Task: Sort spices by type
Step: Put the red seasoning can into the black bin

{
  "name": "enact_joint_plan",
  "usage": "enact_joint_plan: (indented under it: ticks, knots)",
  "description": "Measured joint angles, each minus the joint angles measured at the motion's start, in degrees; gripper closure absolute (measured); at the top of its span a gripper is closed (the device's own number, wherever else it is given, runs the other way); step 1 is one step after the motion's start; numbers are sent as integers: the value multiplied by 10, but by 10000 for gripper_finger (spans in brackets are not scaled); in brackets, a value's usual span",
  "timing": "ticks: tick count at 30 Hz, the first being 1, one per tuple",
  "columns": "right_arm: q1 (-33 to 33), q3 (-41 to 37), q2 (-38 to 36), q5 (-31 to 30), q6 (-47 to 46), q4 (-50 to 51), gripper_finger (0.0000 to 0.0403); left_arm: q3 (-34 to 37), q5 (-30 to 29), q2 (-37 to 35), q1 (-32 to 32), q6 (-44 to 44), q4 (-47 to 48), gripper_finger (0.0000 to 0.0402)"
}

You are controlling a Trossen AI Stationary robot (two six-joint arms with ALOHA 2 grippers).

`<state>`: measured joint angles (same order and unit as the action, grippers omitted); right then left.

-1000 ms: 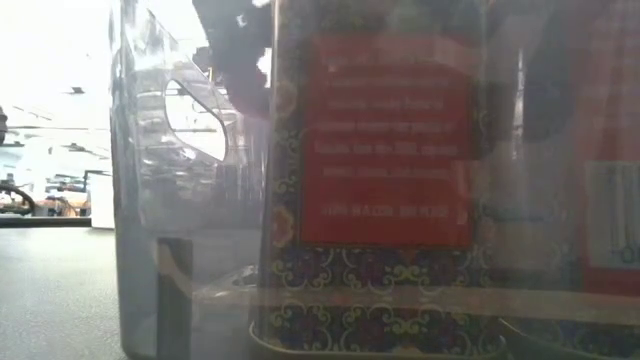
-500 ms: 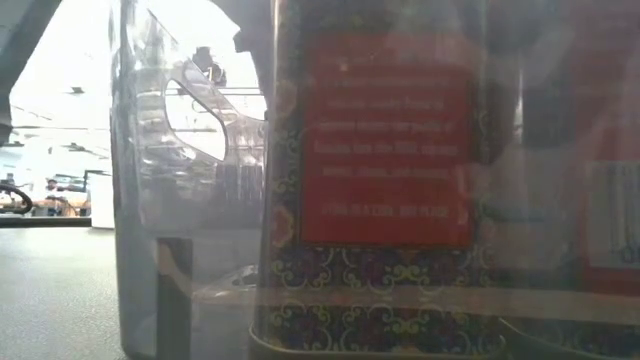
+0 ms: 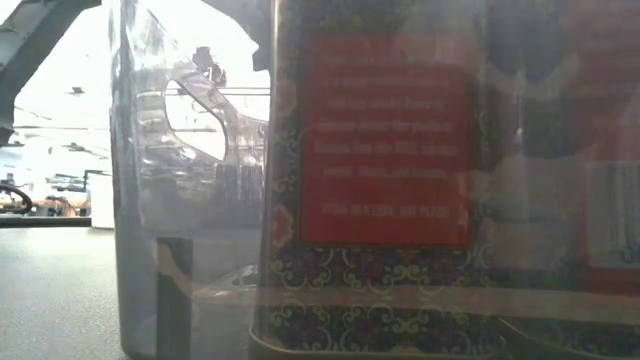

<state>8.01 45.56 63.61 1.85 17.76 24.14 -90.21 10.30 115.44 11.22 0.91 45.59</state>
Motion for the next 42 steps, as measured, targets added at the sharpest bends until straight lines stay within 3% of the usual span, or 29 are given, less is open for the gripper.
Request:
enact_joint_plan:
  ticks: [5,14,17,25,30,35,38,42]
  knots:
    - [5,0,0,0,2,-4,403,0,10,-2,-1,-18,0,151]
    - [5,0,0,-3,-6,-9,403,0,-2,-16,-4,-48,10,98]
    - [5,0,0,-17,-12,-39,403,0,-4,-41,-2,-58,25,92]
    - [-1,0,0,-128,-37,-121,403,0,-60,-146,12,-76,100,91]
    - [-37,15,28,-118,-56,-121,402,21,-84,-239,15,-75,112,91]
    - [-86,73,108,-36,-54,-95,389,103,-87,-345,6,-56,53,91]
    - [-112,130,167,-9,-39,-68,370,203,-93,-421,-14,-33,-29,91]
    - [-139,217,230,0,-18,-21,335,341,-143,-524,-43,6,-145,91]
